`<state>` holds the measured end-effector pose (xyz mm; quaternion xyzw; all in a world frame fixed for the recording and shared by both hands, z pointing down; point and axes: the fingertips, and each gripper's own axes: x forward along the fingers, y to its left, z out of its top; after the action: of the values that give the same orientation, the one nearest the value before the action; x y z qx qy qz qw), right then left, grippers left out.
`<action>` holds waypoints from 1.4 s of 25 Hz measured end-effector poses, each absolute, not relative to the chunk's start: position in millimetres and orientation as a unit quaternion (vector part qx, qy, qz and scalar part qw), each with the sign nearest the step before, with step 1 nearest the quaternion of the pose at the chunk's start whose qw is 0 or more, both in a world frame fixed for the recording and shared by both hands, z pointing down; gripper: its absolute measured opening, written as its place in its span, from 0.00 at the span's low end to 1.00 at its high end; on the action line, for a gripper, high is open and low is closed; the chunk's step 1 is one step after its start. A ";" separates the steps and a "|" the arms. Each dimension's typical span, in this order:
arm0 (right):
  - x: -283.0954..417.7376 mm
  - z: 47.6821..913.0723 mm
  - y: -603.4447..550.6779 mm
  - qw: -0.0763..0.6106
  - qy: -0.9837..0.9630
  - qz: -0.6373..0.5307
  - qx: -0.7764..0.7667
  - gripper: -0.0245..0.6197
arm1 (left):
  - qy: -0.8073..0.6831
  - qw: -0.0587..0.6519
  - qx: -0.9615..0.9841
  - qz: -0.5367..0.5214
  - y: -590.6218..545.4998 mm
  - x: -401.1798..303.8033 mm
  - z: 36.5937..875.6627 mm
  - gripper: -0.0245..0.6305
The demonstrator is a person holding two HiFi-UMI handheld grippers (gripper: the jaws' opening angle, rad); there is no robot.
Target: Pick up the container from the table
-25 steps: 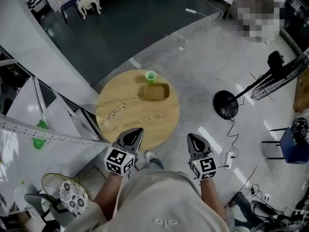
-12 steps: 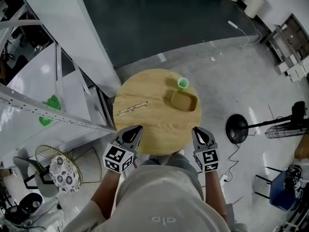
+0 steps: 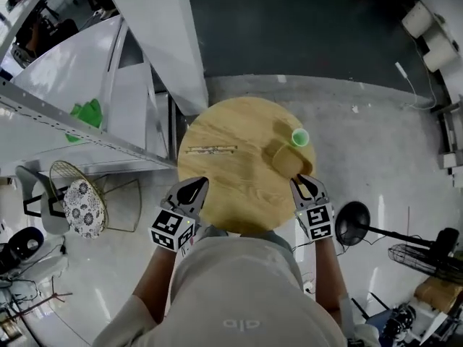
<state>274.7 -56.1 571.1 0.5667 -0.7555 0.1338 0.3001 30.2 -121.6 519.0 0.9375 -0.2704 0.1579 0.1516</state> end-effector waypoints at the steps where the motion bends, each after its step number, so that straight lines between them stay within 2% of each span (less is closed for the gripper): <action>1: 278.2 576.0 -63.2 0.315 -0.765 0.131 0.547 0.18 | -0.284 0.158 0.932 0.158 -120.8 31.8 520.7 0.06; 8: 293.5 613.9 -115.4 0.408 -0.808 0.085 0.416 0.26 | -0.369 0.191 0.895 0.164 -109.3 33.1 538.2 0.06; 18: 275.2 696.4 -147.5 0.517 -0.829 0.036 0.211 0.35 | -0.477 0.239 0.831 0.158 -78.8 15.8 570.9 0.06; 32: 265.0 775.3 -142.9 0.636 -0.769 -0.054 0.035 0.35 | -0.557 0.268 0.773 0.146 -17.0 -34.3 584.7 0.06; 35: 264.7 784.6 -142.3 0.647 -0.759 -0.068 0.014 0.32 | -0.564 0.274 0.766 0.142 -8.3 -39.2 586.3 0.06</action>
<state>264.7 -142.3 784.6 0.0141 -0.7591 -0.0684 0.6472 -39.2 -8.3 586.3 0.7660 -0.5639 0.1420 0.2740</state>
